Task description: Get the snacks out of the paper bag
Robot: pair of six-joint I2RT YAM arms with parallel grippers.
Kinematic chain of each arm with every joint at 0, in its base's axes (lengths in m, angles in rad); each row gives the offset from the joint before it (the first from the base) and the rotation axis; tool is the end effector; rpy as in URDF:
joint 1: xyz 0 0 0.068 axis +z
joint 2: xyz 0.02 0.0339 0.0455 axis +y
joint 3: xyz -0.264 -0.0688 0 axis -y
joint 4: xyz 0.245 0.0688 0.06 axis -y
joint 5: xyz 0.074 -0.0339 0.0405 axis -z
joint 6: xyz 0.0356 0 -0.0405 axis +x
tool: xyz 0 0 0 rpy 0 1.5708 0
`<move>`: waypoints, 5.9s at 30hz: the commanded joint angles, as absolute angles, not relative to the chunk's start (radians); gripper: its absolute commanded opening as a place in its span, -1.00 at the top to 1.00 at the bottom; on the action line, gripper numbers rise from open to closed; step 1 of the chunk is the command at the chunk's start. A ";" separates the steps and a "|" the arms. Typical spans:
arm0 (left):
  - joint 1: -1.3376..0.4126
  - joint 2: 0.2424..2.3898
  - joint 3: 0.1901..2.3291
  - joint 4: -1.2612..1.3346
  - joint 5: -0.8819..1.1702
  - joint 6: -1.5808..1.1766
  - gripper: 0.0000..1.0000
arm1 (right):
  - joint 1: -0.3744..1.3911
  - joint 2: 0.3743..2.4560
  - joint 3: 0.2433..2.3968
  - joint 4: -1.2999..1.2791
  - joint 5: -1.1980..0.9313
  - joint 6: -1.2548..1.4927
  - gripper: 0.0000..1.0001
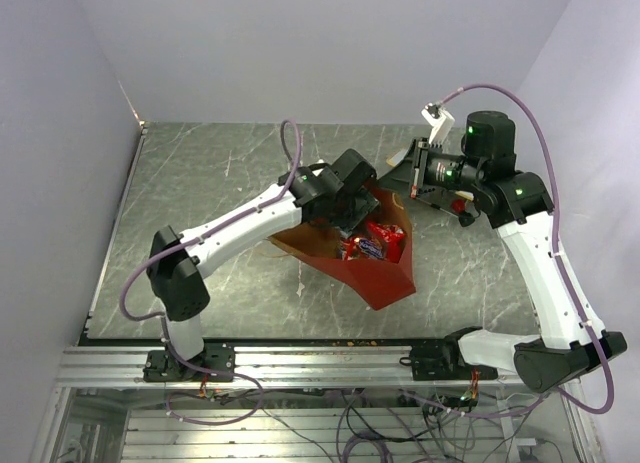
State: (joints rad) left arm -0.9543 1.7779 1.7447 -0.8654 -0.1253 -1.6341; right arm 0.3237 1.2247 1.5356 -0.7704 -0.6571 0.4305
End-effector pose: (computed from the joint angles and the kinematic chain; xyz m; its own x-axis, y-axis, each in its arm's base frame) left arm 0.2287 -0.3150 0.3382 -0.7344 -0.6763 -0.0582 -0.4999 0.5968 -0.6276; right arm 0.2177 0.0960 0.4486 -0.7038 0.1124 -0.7014 -0.5251 0.5828 0.6202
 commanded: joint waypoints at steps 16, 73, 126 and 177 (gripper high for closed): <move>-0.945 1.860 1.812 -0.930 -0.047 -1.552 0.84 | 0.324 1.158 1.524 -0.769 -0.650 0.450 1.00; -0.973 1.425 1.903 -0.596 -0.020 -1.010 0.86 | 0.322 0.979 1.378 -0.763 -0.228 0.629 1.00; -0.535 1.292 1.641 -1.215 -0.491 -1.048 0.86 | 0.322 0.954 1.454 -0.900 -0.208 0.537 1.00; -0.167 1.393 1.387 -0.748 0.088 -0.811 -0.87 | 0.322 1.060 1.561 -0.955 -0.072 0.287 1.00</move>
State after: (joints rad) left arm -0.1608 1.4712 1.3663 -0.6937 0.0158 -0.8021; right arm 0.3237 1.0256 1.4700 -0.9604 -0.1287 0.3897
